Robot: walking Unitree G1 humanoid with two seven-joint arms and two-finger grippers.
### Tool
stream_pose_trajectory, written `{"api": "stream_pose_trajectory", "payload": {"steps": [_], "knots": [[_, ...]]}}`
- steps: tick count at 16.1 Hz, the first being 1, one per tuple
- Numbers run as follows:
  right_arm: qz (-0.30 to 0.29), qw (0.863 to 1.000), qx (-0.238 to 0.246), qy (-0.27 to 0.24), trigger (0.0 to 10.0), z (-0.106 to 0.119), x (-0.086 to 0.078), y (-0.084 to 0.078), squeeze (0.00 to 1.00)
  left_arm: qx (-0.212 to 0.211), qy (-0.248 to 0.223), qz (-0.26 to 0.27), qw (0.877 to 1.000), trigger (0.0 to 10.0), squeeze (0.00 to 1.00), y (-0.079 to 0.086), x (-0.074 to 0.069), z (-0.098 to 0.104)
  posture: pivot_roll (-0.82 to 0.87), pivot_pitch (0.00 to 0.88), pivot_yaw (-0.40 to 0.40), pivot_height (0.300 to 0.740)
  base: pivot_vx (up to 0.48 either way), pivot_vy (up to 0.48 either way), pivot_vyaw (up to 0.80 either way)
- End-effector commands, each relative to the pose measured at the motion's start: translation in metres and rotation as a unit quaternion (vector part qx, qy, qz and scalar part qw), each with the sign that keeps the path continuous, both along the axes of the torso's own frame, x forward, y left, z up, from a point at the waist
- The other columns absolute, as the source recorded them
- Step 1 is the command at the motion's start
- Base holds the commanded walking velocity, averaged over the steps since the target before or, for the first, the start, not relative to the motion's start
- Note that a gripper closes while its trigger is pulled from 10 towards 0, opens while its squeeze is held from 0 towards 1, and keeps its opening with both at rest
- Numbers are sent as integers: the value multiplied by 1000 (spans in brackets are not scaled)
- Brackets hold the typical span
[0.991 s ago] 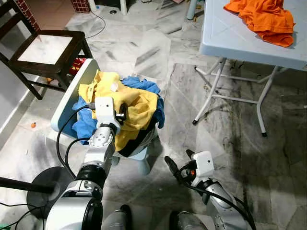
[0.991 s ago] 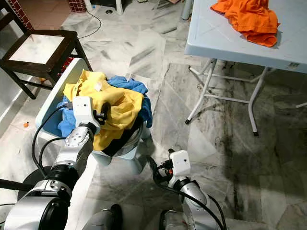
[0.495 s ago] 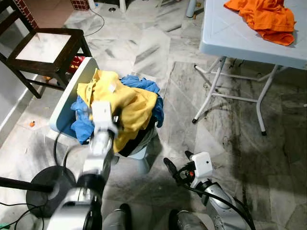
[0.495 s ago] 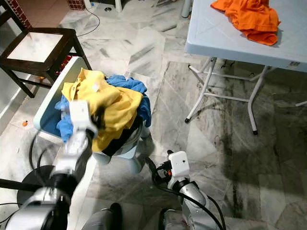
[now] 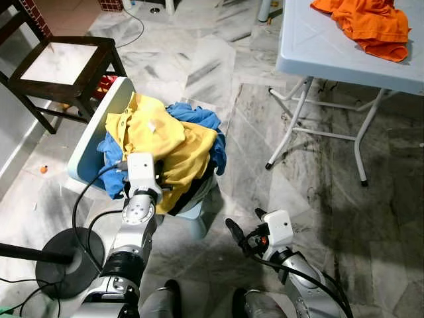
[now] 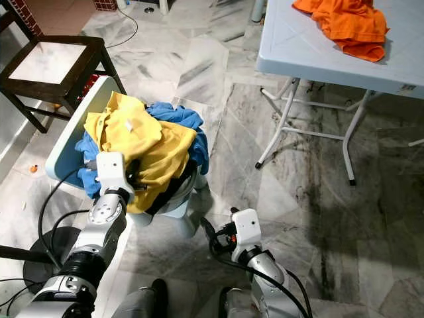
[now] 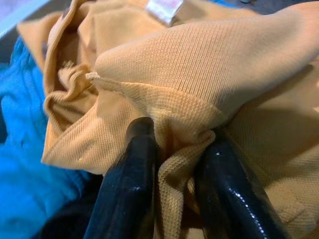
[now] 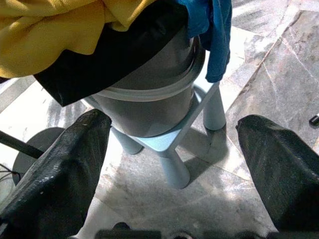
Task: Hang hanger
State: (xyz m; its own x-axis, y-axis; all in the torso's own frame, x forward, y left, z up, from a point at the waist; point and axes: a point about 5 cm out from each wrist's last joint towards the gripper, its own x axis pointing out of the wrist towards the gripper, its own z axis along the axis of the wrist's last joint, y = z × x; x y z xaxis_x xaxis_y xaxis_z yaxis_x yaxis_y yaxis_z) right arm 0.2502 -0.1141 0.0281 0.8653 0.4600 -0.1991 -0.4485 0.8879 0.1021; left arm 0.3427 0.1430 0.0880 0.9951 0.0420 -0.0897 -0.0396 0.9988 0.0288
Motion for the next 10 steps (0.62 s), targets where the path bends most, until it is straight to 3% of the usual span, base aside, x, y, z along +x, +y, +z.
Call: {"api": "stream_pose_trajectory", "payload": {"steps": [1, 2, 6, 7, 8, 10], "knots": [[3, 1000, -6, 11, 10000, -4, -4, -1, 0, 22, -7, -1, 1000, 10000, 812, 1, -3, -1, -75, 256, -10, 740, 0, 0, 0], [3, 1000, -7, 11, 10000, -4, -4, -1, 0, 20, -6, 2, 1000, 10000, 1000, 1, -3, 0, -77, 255, -11, 740, 0, 0, 0], [3, 1000, -8, 11, 10000, -4, -4, -1, 0, 23, 1, 20, 1000, 10000, 1000, 1, -7, -3, -79, 255, -10, 740, 0, 0, 0], [3, 1000, -8, 11, 10000, -4, -4, -2, 0, 20, -6, 18, 1000, 10000, 933, 1, -6, 1, -80, 255, -10, 740, 0, 0, 0], [3, 1000, -8, 11, 10000, -4, -4, -2, 0, 16, -13, 19, 1000, 10000, 0, 1, -3, 6, -81, 254, -11, 740, 0, 0, 0], [3, 1000, -9, 12, 10000, -5, -4, -4, 0, 6, -29, 8, 1000, 10000, 0, -3, 3, 19, -81, 256, -14, 740, 0, 0, 0]]}}
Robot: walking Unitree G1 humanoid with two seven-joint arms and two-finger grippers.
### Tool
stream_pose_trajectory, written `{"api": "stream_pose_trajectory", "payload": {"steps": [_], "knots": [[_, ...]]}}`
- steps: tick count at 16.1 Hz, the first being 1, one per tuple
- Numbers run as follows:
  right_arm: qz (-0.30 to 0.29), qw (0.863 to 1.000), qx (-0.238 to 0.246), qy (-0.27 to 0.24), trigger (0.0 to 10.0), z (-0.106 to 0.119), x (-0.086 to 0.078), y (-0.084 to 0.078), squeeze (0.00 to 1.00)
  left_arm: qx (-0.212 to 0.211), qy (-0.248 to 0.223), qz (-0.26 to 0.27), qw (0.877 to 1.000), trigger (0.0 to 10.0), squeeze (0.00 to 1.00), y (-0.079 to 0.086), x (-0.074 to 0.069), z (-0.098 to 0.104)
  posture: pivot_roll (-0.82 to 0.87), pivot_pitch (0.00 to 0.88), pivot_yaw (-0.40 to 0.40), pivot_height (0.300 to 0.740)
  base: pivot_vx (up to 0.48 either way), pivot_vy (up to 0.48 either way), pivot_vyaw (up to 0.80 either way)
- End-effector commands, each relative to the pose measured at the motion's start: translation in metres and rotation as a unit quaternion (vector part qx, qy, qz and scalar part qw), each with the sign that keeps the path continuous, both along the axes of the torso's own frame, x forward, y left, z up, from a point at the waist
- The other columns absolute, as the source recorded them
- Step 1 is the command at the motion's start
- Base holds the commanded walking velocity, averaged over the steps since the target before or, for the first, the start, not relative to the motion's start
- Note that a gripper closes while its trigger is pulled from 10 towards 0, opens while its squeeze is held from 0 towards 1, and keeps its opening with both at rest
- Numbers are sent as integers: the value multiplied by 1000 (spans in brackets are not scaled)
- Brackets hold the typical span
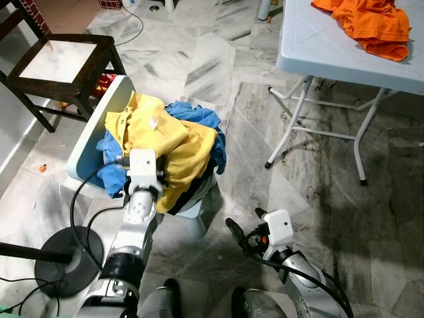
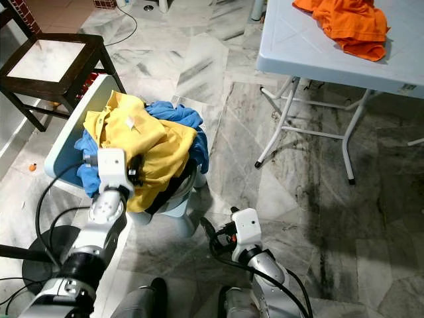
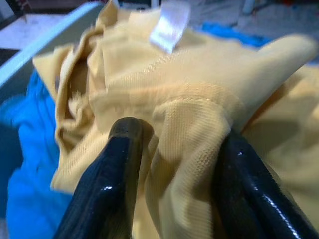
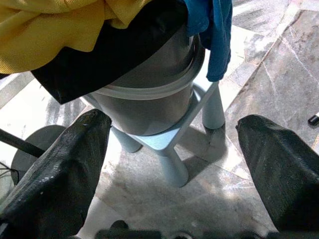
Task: Hang hanger
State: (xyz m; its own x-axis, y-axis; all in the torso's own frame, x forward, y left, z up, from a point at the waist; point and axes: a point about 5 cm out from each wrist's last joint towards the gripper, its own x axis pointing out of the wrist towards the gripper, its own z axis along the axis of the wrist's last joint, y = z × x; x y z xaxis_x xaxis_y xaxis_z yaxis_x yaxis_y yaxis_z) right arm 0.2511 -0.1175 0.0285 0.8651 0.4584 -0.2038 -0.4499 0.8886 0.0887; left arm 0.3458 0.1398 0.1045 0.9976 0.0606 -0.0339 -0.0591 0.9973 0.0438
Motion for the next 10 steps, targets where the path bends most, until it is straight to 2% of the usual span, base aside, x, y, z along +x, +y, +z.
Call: {"api": "stream_pose_trajectory", "payload": {"steps": [1, 3, 4, 7, 8, 9, 10], "knots": [[3, 1000, -2, 13, 10000, -5, -5, 0, 0, -3, -2, -2, 1000, 10000, 0, 0, 1, 3, -82, 256, -15, 740, 0, 0, 0], [4, 1000, -3, 14, 10000, -5, -5, -1, 0, -9, -9, -9, 1000, 10000, 0, -5, 4, 11, -81, 255, -16, 740, 0, 0, 0], [5, 1000, -3, 14, 10000, -5, -4, 0, 0, -21, -8, -14, 1000, 10000, 1000, -9, 3, 13, -79, 256, -15, 740, 0, 0, 0], [6, 1000, -3, 16, 10000, -6, -4, 1, 0, -31, 17, -1, 999, 10000, 1000, -10, -3, 4, -80, 258, -14, 740, 0, 0, 0], [5, 1000, -2, 17, 10000, -6, -5, 0, 0, -37, 23, -3, 999, 10000, 663, -9, -2, 3, -80, 258, -14, 740, 0, 0, 0], [5, 1000, -2, 17, 10000, -6, -5, 0, 0, -40, 23, -4, 999, 10000, 663, -9, -2, 4, -80, 258, -14, 740, 0, 0, 0], [5, 1000, -2, 18, 10000, -7, -5, 0, 0, -41, 19, -6, 999, 10000, 0, -8, 2, 8, -81, 258, -17, 740, 0, 0, 0]]}}
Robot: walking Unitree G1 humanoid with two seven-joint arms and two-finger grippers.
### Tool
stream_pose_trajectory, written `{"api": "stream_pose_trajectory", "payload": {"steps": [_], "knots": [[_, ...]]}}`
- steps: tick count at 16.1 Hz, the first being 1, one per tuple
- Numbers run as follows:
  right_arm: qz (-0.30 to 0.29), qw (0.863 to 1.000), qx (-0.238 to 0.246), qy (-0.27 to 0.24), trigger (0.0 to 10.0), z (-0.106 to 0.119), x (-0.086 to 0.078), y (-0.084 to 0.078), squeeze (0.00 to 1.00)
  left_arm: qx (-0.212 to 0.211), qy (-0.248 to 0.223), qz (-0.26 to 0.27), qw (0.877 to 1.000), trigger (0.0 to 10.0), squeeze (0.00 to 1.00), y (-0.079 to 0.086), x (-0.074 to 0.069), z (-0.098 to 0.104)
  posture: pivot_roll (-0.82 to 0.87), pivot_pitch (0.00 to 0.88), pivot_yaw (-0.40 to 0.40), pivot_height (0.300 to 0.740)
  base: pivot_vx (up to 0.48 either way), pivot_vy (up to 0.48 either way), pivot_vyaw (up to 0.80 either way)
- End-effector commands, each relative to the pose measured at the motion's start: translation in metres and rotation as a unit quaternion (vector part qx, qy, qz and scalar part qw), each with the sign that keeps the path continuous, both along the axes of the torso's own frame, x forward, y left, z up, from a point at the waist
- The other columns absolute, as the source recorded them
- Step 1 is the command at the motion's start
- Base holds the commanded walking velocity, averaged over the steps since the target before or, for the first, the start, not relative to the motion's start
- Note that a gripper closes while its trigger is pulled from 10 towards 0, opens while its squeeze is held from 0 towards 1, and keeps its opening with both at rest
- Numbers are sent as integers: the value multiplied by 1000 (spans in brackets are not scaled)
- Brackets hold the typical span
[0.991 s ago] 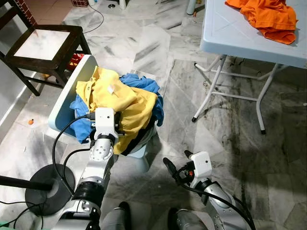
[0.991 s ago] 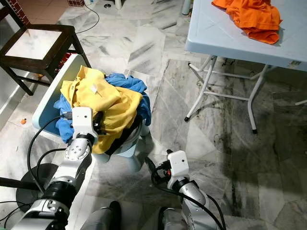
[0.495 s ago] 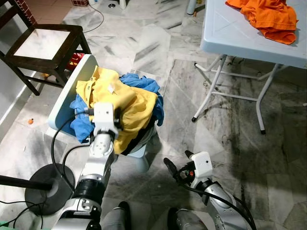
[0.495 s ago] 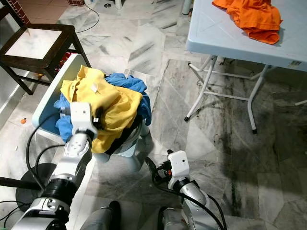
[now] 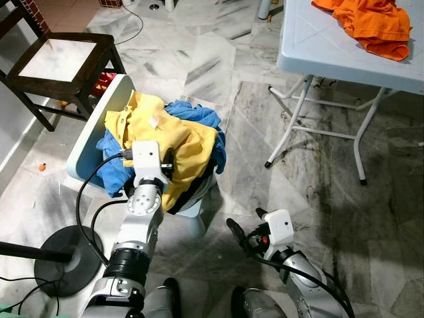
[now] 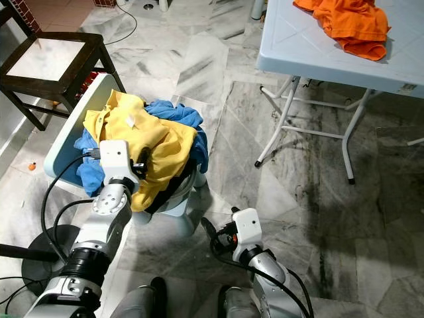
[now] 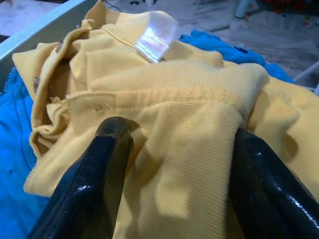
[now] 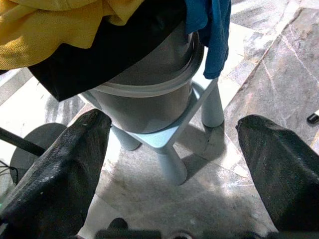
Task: Hang hanger
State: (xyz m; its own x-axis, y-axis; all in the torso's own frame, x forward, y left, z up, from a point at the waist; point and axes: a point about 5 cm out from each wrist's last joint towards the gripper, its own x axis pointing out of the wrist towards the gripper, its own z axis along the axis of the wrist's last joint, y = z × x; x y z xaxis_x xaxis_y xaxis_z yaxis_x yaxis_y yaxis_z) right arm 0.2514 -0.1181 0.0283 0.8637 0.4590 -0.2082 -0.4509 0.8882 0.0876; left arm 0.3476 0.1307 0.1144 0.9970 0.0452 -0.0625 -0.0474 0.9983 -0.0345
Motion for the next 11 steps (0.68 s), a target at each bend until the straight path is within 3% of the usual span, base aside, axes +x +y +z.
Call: {"api": "stream_pose_trajectory", "payload": {"steps": [1, 4, 6, 8, 11], "knots": [[4, 1000, -1, 17, 10000, -7, -5, 1, 0, -3, 6, 0, 1000, 10000, 0, 2, 2, 1, -81, 257, -18, 740, 0, 0, 0], [8, 1000, -2, 19, 10000, -8, -4, 2, 0, 0, 19, 5, 1000, 10000, 0, 8, 11, 2, -75, 256, -20, 740, 0, 0, 0], [12, 1000, -2, 21, 10000, -9, -4, 5, 0, -16, 55, -3, 998, 10000, 0, 5, 15, -7, -71, 256, -21, 740, 0, 0, 0], [14, 1000, -3, 20, 10000, -9, -5, 6, 0, -31, 79, 0, 996, 0, 0, 5, 15, -14, -78, 259, -15, 740, 0, 0, 0], [9, 1000, -3, 22, 10000, -10, -6, 5, 0, -37, 87, -2, 995, 0, 0, 5, 16, -18, -85, 263, -8, 740, 0, 0, 0]]}}
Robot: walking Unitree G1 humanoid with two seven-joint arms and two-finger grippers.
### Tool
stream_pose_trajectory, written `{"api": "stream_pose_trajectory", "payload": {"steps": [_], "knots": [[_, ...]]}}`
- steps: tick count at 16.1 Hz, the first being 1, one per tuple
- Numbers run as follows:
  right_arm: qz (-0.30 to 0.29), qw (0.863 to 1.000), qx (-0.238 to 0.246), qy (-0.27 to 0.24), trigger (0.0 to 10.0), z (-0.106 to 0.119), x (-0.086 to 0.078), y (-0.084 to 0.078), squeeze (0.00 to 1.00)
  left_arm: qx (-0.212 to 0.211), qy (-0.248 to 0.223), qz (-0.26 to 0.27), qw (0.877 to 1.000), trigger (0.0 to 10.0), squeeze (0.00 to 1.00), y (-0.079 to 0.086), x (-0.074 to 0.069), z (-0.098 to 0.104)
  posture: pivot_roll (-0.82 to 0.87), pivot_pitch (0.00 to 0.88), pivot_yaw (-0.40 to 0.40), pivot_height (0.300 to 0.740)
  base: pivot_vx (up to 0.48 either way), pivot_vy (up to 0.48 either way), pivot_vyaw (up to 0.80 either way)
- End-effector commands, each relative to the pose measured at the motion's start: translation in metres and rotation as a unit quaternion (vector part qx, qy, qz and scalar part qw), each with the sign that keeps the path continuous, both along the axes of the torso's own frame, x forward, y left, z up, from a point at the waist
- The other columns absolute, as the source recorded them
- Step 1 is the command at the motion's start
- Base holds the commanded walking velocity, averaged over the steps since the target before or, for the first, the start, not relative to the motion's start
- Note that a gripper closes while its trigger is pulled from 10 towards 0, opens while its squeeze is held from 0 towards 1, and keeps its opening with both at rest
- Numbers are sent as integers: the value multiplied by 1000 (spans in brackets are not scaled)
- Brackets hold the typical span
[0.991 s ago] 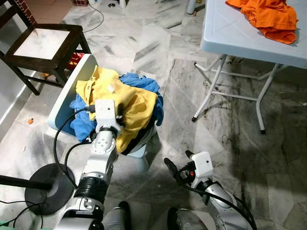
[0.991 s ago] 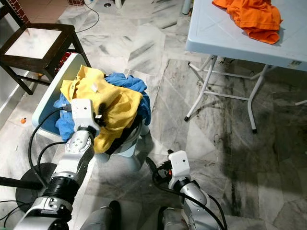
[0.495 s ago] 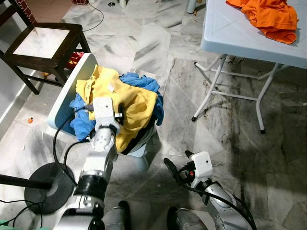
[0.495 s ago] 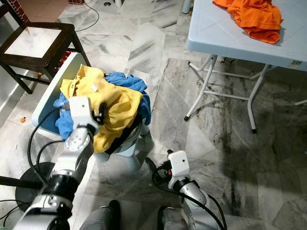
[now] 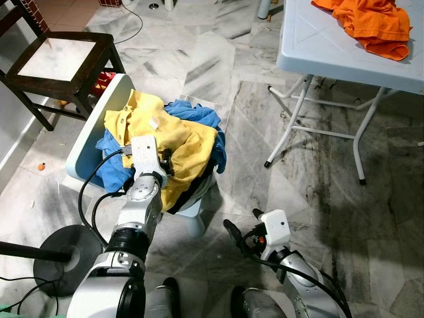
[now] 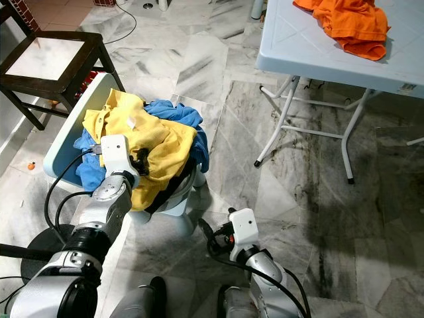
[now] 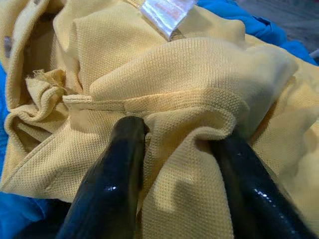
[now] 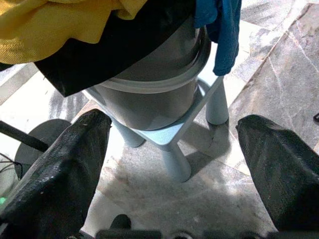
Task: Hang hanger
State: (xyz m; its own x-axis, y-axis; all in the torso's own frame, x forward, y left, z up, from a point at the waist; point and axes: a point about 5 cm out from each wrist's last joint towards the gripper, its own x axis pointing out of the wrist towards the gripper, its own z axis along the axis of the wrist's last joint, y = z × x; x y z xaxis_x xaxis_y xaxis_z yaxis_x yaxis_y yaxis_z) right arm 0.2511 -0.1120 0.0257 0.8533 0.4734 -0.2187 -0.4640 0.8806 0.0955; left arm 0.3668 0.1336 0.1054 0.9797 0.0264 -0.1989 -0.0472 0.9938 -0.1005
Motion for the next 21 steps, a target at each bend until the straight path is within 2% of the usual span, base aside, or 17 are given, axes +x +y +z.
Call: {"api": "stream_pose_trajectory", "payload": {"steps": [1, 7, 9, 15, 18, 20, 21], "knots": [[-4, 1000, -3, 16, 10000, -8, -7, -2, 0, -5, 24, 6, 1000, 0, 0, 3, -4, -12, -86, 263, -6, 740, 0, 0, 0], [-6, 1000, -2, 16, 10000, -8, -7, -1, 0, -8, 6, 32, 999, 0, 0, 9, -4, -9, -78, 267, 2, 740, 0, 0, 0], [-4, 1000, -2, 16, 10000, -8, -7, 0, 0, -10, -39, 28, 999, 0, 0, 6, -3, 2, -77, 269, -3, 740, 0, 0, 0], [-4, 1000, -3, 16, 10000, -9, -7, 0, 0, -24, -60, 22, 998, 0, 0, -1, -7, 3, -78, 269, -4, 740, 0, 0, 0], [-5, 1000, -4, 17, 10000, -9, -7, -1, 0, 19, -136, 1, 990, 0, 0, -8, -10, 21, -81, 269, -8, 740, 0, 0, 0], [-5, 1000, -6, 17, 10000, -9, -7, -2, 0, 46, -196, -36, 979, 0, 0, -17, -16, 33, -83, 267, -8, 740, 0, 0, 0], [-7, 1000, -7, 16, 10000, -9, -7, -3, 0, 56, -239, -83, 966, 0, 0, -26, -29, 36, -82, 267, -8, 740, 0, 0, 0]]}}
